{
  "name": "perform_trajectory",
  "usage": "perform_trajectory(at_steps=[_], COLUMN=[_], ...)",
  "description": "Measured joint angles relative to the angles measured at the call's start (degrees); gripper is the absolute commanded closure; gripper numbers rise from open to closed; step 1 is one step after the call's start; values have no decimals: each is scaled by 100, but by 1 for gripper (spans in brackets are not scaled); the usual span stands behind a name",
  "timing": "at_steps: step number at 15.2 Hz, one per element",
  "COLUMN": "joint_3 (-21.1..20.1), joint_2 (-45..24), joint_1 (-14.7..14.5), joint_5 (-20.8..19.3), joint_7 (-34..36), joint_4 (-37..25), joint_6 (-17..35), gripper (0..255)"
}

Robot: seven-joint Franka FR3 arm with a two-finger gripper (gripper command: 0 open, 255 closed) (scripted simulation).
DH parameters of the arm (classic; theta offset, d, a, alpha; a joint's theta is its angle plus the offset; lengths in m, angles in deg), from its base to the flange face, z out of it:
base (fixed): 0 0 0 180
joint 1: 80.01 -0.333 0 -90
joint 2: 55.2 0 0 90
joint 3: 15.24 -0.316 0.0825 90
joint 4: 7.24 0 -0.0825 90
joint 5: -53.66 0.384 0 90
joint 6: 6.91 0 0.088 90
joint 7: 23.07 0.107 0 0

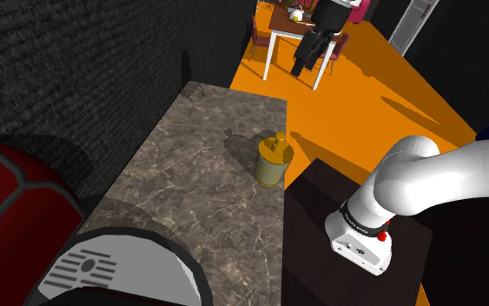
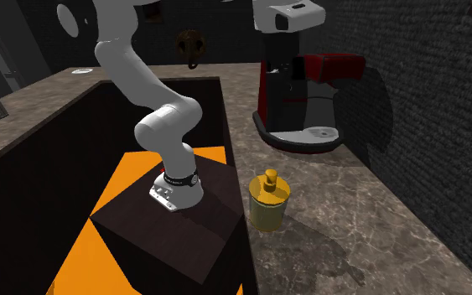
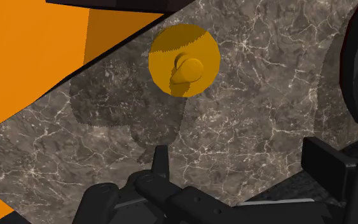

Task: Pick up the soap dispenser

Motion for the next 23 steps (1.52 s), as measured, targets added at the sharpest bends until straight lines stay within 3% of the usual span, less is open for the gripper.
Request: perform_trajectory(at_steps=[6, 16, 23], joint_3=[92, 322, 416], joint_2=[-15, -536, -979], joint_1=[-62, -272, -347], joint_5=[23, 144, 221], joint_7=[-280, -1023, -1280], joint_4=[685, 2202, 2662], joint_6=[529, 2138, 2964], gripper=[0, 0, 0])
